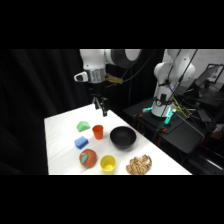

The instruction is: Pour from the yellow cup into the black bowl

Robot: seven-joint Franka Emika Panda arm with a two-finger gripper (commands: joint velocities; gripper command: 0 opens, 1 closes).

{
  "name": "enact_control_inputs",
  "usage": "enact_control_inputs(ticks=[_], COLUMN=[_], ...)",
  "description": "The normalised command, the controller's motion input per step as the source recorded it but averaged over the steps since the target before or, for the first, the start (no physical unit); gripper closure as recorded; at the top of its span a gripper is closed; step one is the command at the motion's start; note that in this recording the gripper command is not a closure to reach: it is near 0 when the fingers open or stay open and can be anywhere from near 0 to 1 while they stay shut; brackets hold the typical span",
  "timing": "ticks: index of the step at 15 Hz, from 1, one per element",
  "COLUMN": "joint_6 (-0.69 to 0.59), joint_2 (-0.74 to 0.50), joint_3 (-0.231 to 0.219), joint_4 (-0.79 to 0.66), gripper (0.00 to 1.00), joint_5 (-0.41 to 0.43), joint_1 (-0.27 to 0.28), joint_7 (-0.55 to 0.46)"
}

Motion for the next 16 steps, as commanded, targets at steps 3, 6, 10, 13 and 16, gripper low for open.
enact_control_inputs(ticks=[3, 6, 10, 13, 16], joint_6=[0.0, 0.01, 0.05, 0.11, 0.05], joint_2=[-0.01, 0.02, 0.1, 0.17, 0.2], joint_3=[0.035, 0.102, 0.145, 0.155, 0.134], joint_4=[0.01, 0.06, 0.1, 0.14, 0.23], gripper=[0.0, 0.0, 0.0, 0.0, 0.0], joint_5=[-0.037, -0.106, -0.17, -0.204, -0.224], joint_1=[0.003, 0.097, 0.172, 0.208, 0.211], joint_7=[0.06, 0.19, 0.26, 0.26, 0.22])
